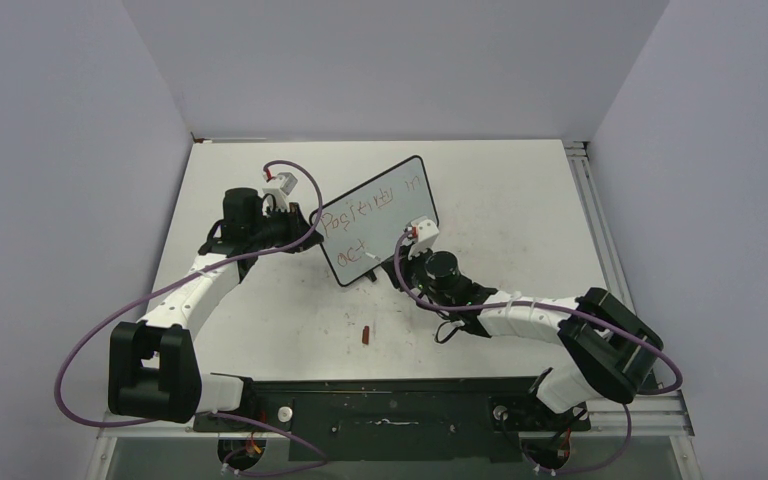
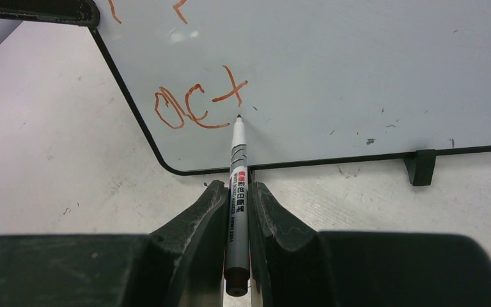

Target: Write a sentence on the whiteboard

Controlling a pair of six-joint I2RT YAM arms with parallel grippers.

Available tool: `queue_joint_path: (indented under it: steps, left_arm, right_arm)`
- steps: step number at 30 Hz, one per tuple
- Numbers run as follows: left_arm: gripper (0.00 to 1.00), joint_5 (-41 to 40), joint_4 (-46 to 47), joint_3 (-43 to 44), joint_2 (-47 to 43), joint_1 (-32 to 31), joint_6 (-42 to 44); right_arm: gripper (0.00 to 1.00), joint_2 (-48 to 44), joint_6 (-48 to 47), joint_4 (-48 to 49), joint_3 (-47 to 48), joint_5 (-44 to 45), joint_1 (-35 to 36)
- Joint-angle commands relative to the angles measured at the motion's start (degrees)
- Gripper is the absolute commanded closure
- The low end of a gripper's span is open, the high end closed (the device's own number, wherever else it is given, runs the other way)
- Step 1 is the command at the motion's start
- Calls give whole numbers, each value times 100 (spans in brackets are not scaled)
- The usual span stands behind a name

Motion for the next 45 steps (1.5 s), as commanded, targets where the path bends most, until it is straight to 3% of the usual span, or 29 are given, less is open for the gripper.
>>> queue_joint_path:
  steps: [1,45]
  left_arm:
    - [100,9,-42,235,-149,8,17]
    - [100,17,-33,235,-149,12,13]
  right_arm:
    - [95,-22,34,224,-63,152,60]
    - [95,-199,-133,325,233,676,272]
